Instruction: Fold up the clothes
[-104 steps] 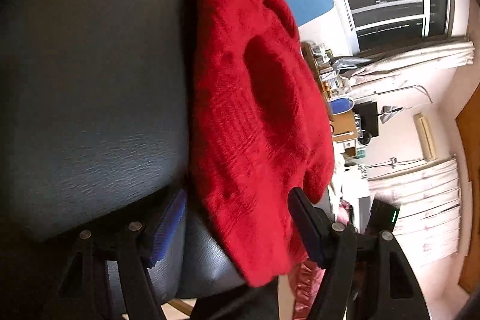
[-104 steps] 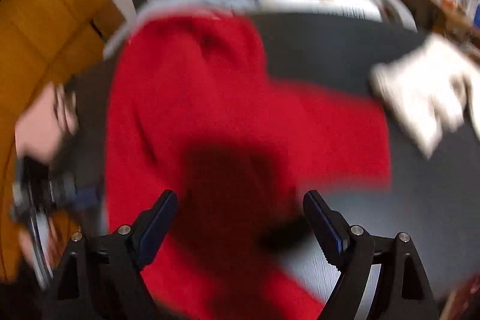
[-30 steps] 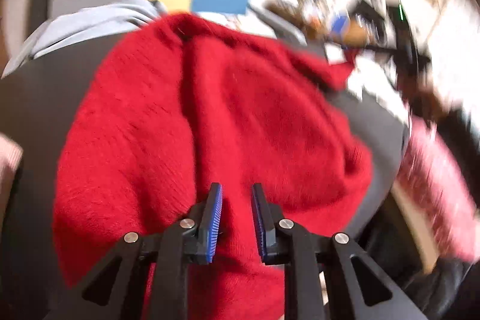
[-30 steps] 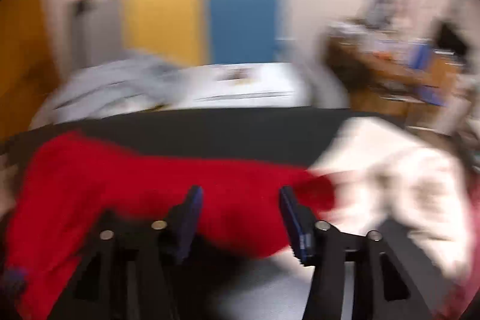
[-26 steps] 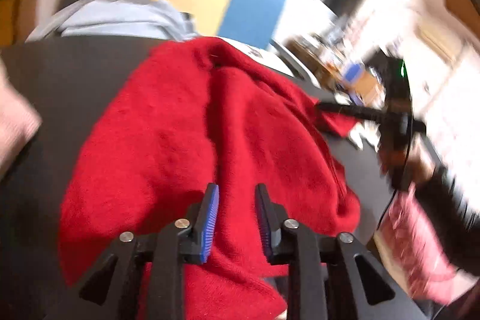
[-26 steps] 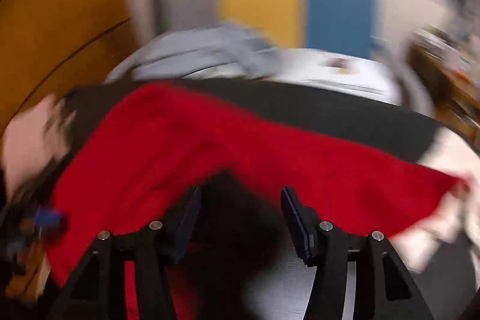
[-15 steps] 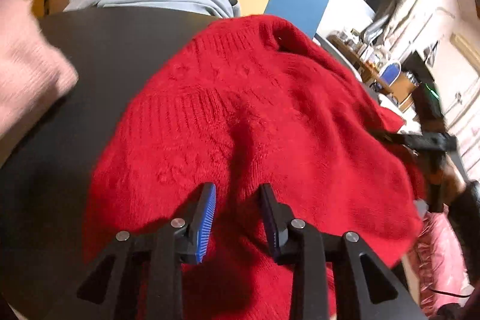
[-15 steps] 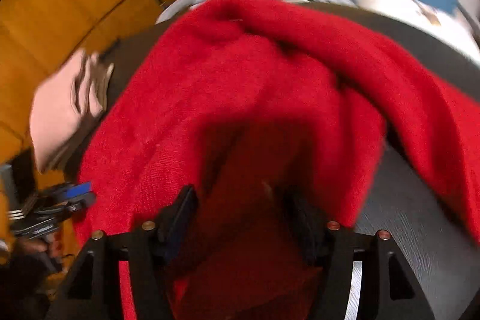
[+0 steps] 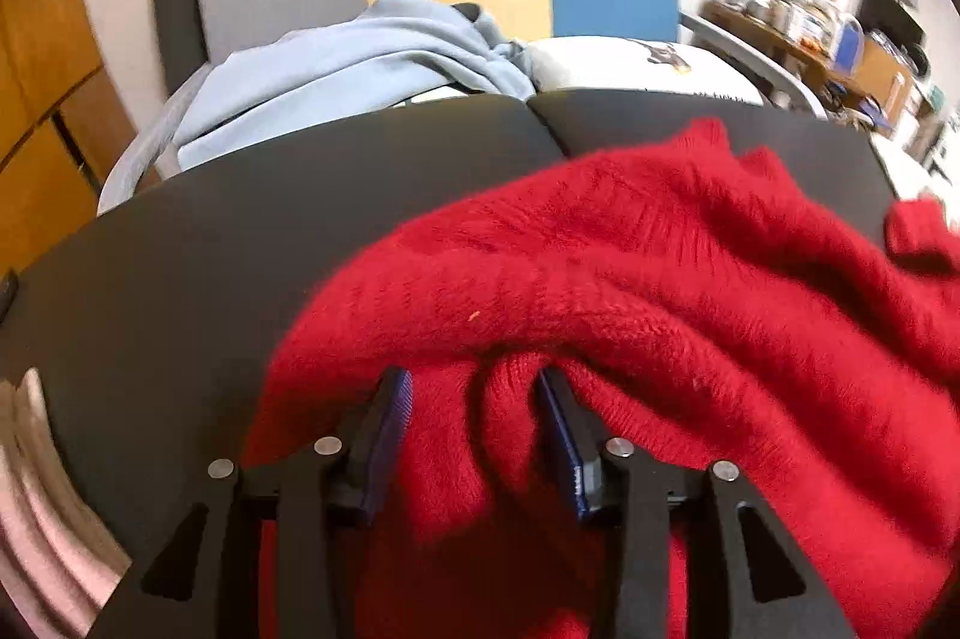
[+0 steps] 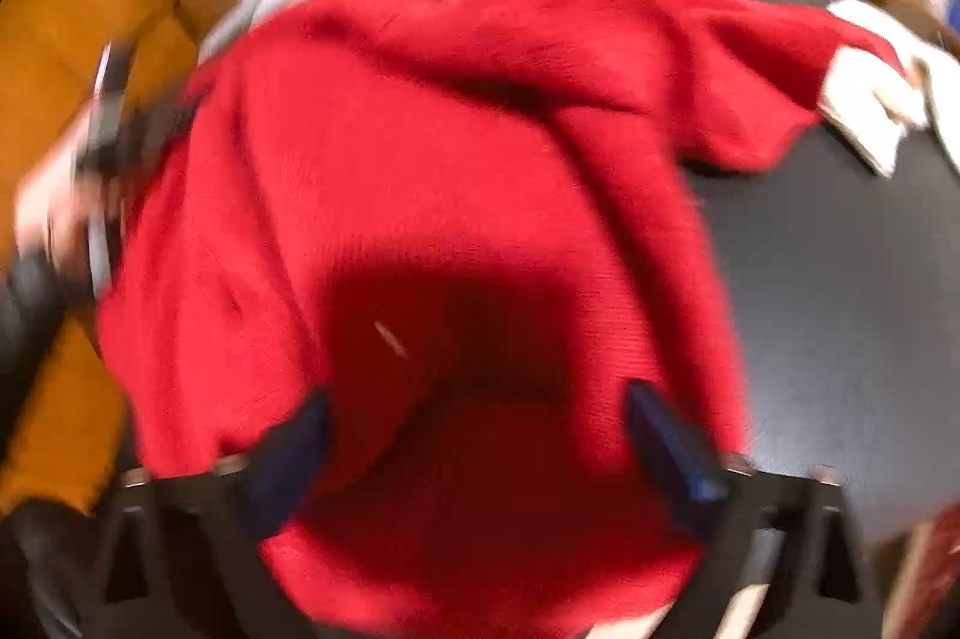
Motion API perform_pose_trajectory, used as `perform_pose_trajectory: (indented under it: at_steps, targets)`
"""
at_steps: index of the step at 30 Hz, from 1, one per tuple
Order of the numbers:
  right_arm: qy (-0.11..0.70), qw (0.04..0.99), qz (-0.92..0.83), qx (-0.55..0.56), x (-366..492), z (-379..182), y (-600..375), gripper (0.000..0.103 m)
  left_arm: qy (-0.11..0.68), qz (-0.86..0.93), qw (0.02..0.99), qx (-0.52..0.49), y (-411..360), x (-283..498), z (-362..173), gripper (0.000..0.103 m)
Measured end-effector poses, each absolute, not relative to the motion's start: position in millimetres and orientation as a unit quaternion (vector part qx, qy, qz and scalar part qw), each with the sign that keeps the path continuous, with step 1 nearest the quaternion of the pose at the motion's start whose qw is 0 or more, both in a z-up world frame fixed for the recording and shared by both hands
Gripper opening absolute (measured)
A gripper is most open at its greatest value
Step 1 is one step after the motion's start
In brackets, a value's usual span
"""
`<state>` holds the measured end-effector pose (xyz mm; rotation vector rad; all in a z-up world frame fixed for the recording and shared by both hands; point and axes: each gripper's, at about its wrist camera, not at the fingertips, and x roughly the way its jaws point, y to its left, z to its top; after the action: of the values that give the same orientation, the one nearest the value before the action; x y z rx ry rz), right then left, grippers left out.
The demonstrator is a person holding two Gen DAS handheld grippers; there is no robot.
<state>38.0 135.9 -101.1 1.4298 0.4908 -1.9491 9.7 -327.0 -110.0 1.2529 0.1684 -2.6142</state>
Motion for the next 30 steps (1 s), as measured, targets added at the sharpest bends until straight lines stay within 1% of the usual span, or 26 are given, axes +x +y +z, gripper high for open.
perform_pose_trajectory:
  at_steps: [1,4,5,8,10,12,13,15,16,19,20,21,22,23,26,28,29,30]
  targets:
    - [0.239,0.329,-0.740,0.536,47,-103,125,0.103,0.061,-0.899,0.108,0.420,-322,18,-103,0.042]
    - [0.240,0.345,-0.735,0.533,44,-96,114,0.103,0.069,-0.913,0.076,0.394,-307,41,-83,0.042]
    - [0.228,0.355,-0.738,0.527,39,-89,112,0.103,0.071,-0.916,0.052,0.390,-299,50,-79,0.042]
    - [0.159,0.387,-0.756,0.503,12,-66,103,0.103,0.062,-0.916,-0.038,0.395,-261,79,-82,0.042]
    - [0.142,0.398,-0.759,0.496,-2,-63,96,0.103,0.036,-0.907,-0.079,0.412,-229,97,-95,0.042]
    - [0.140,0.396,-0.757,0.500,-16,-73,78,0.103,0.008,-0.888,-0.092,0.451,-207,110,-119,0.042]
    - [0.141,0.392,-0.757,0.504,-23,-80,71,0.103,-0.002,-0.881,-0.091,0.465,-201,115,-128,0.042]
    - [0.139,0.374,-0.760,0.512,-36,-96,57,0.103,-0.035,-0.885,-0.079,0.458,-200,130,-131,0.042]
    - [0.150,0.362,-0.770,0.504,-42,-102,52,0.103,-0.042,-0.880,-0.074,0.466,-203,136,-130,0.044]
    - [0.184,0.333,-0.796,0.471,-62,-114,44,0.103,-0.039,-0.866,-0.058,0.496,-221,151,-126,0.045]
    - [0.177,0.330,-0.804,0.461,-71,-114,48,0.103,-0.036,-0.860,-0.051,0.507,-230,155,-124,0.045]
    - [0.168,0.328,-0.812,0.452,-79,-115,53,0.103,-0.031,-0.854,-0.046,0.517,-239,158,-122,0.044]
    - [0.163,0.330,-0.812,0.452,-82,-114,57,0.103,-0.026,-0.848,-0.040,0.528,-249,161,-121,0.042]
    - [0.160,0.332,-0.811,0.454,-83,-112,62,0.103,-0.013,-0.848,-0.036,0.528,-259,162,-116,0.038]
    - [0.150,0.339,-0.807,0.459,-88,-107,75,0.103,0.042,-0.861,-0.025,0.506,-292,157,-97,0.038]
    - [0.148,0.354,-0.795,0.471,-83,-109,45,0.103,0.080,-0.880,-0.012,0.468,-313,143,-80,0.039]
    - [0.139,0.367,-0.787,0.476,-80,-105,40,0.103,0.090,-0.890,-0.004,0.447,-320,134,-71,0.042]
    - [0.129,0.381,-0.785,0.471,-78,-96,40,0.103,0.097,-0.900,0.006,0.426,-326,124,-64,0.042]
